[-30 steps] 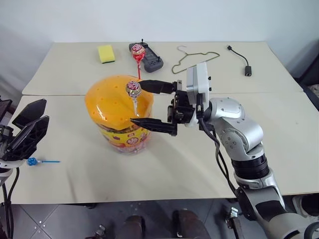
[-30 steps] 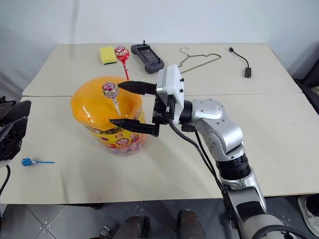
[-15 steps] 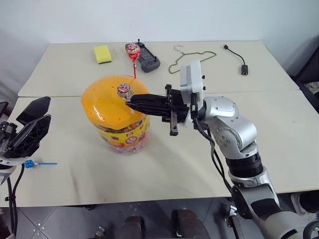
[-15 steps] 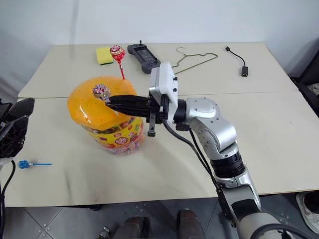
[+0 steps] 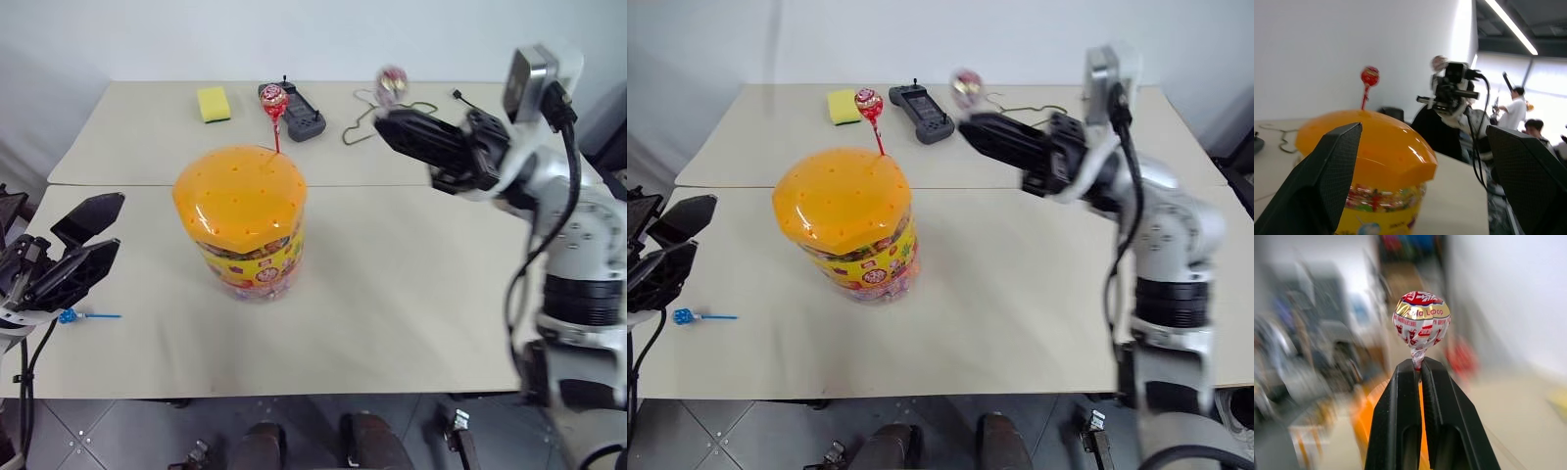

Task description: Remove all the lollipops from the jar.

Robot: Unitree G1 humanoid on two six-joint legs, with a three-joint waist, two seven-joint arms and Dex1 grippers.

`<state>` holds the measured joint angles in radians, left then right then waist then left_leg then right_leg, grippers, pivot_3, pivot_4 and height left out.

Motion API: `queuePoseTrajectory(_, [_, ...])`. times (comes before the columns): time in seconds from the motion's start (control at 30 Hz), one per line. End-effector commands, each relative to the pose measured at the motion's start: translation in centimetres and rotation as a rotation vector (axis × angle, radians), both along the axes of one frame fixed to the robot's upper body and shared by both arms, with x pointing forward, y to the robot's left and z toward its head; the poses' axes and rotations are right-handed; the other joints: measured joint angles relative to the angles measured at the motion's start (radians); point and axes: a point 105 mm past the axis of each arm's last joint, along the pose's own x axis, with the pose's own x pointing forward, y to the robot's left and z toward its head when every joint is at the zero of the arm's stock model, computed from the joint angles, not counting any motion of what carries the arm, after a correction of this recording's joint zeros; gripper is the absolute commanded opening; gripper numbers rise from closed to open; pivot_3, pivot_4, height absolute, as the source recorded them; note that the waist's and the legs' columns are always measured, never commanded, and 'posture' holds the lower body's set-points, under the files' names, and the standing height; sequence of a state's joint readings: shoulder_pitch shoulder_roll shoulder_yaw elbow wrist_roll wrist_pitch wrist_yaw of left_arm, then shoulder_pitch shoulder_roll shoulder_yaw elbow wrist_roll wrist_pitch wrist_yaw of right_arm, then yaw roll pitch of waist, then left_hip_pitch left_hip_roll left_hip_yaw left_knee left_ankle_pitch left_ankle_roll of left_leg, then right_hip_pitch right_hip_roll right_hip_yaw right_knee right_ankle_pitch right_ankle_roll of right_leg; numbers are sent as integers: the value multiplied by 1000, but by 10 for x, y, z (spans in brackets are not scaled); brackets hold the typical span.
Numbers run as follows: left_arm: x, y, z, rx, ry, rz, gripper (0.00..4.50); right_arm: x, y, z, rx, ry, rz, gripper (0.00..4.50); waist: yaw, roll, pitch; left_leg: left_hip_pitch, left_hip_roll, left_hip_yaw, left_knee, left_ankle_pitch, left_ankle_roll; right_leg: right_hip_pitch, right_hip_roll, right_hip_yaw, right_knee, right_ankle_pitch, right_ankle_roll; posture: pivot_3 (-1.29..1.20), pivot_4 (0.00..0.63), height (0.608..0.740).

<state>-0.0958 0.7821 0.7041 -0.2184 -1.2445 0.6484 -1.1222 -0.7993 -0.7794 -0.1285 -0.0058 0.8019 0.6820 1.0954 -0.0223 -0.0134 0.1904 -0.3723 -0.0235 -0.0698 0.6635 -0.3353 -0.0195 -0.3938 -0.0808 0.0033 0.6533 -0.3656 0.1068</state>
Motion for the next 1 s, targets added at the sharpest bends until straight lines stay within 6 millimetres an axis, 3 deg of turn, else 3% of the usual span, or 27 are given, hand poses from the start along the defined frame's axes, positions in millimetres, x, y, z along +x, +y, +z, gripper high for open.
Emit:
queuePoseTrajectory(0.03, [-6,-23,-6,193,-24,-80,4327,11,-46,-43,-327,37,-180,127,-2,0,0,0,0,1,0,0,0,0,0,1,0,0,0,0,150,740])
queuePoseTrajectory(0.13, [-3,-27,-16,334,-22,-84,4327,26,-109,-83,-513,108,-454,127,-7,2,1,0,0,4,0,0,1,0,0,2,-1,0,0,0,150,740])
queuePoseTrajectory(0.2, [0,-24,-20,397,-22,-69,4327,29,-138,-105,-647,119,-558,127,-9,2,1,1,1,6,0,0,0,0,1,2,0,0,0,0,150,740])
queuePoseTrajectory(0.37, [-4,-28,-25,376,14,-141,4327,24,-151,-151,-810,177,-517,127,-18,8,5,2,3,12,0,0,0,-2,2,5,2,0,0,0,150,740])
queuePoseTrajectory(0.53, [-1,-27,-28,341,14,-104,4327,25,-160,-172,-863,255,-571,127,-18,7,4,3,4,12,2,0,0,-2,2,5,3,0,0,0,150,740])
queuePoseTrajectory(0.57, [-1,-26,-29,333,19,-94,4327,22,-159,-174,-847,282,-555,314,-16,7,4,3,3,11,3,0,0,-1,2,5,3,0,0,0,150,740])
queuePoseTrajectory(0.7, [-1,-17,-27,266,28,-23,4327,15,-147,-157,-746,232,-451,1377,-6,6,4,3,3,10,3,0,0,0,2,4,2,0,0,0,150,740])
queuePoseTrajectory(0.83, [1,3,-12,75,-7,114,4327,8,-95,-93,-412,65,-208,2611,-10,9,5,2,3,9,3,0,0,-1,2,3,2,0,0,0,150,740])
queuePoseTrajectory(0.9, [-1,10,-9,13,3,146,4327,11,-80,-73,-345,4,-182,2611,-15,11,7,2,3,10,3,0,0,-1,2,3,2,0,0,0,150,740])
queuePoseTrajectory(1.0, [0,26,-9,-123,38,228,4327,14,-28,-20,-123,-84,-68,2611,-15,11,7,3,4,9,4,0,0,-1,2,2,4,0,0,0,150,740])
